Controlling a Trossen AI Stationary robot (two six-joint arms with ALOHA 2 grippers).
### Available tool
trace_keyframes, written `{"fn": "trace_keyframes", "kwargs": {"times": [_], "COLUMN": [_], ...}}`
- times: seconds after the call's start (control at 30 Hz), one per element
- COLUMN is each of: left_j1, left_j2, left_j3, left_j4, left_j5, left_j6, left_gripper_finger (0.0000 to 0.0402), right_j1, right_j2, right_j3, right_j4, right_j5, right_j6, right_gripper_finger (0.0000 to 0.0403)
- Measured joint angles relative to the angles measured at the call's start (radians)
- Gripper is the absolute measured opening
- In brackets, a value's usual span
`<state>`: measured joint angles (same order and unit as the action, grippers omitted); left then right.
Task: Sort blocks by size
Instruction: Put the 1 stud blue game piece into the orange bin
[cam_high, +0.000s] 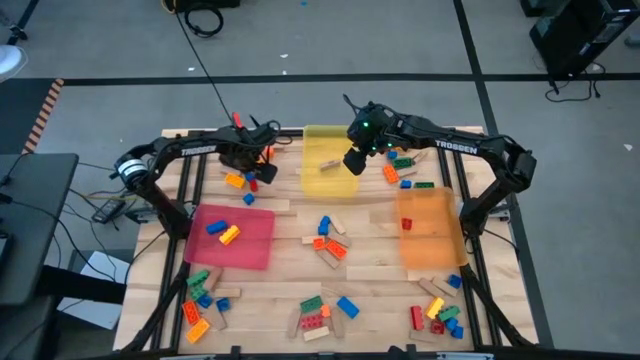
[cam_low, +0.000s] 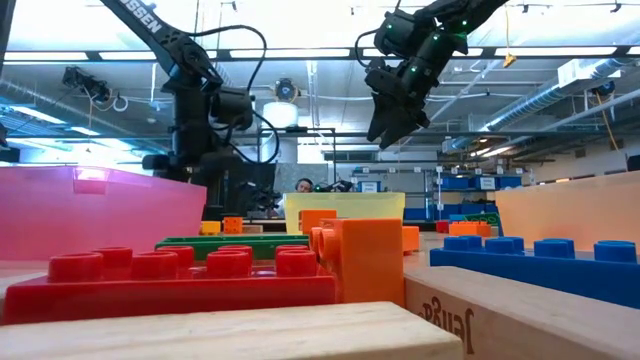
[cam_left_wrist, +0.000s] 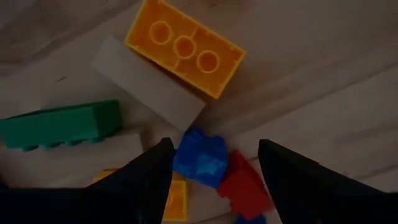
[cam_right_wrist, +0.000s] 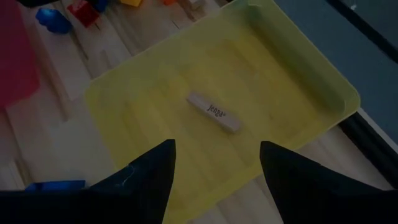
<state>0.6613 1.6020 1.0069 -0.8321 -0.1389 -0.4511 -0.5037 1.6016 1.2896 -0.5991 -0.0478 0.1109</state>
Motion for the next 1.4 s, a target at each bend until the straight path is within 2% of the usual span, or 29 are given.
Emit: {"fn": "trace_keyframes", "kwargs": {"times": [0.23,0.57,1.03,1.4], "left_j1": [0.000,-0.001,-0.001,0.000], "left_j2": [0.000,-0.001,-0.001,0.072], "left_j3": [-0.001,-0.027,-0.030,-0.033], "left_j4": [-0.057,-0.054,-0.019,-0.031], "left_j5": [-0.006,0.039,0.040,0.040], "left_j6": [0.011,0.037,0.095,0.133], "left_gripper_finger": [0.0242,0.0242,0.0242,0.0242], "right_j1": [0.000,0.000,0.000,0.000], "right_j2": [0.000,0.000,0.000,0.000], "right_j3": [0.000,0.000,0.000,0.000], "right_j4": [0.000,0.000,0.001,0.001], "right_j5": [0.000,0.000,0.000,0.000], "right_j6": [-0.010,-0.021,-0.036,-0.036], "right_gripper_finger": [0.0249,0.0249,0.0249,0.0249]}}
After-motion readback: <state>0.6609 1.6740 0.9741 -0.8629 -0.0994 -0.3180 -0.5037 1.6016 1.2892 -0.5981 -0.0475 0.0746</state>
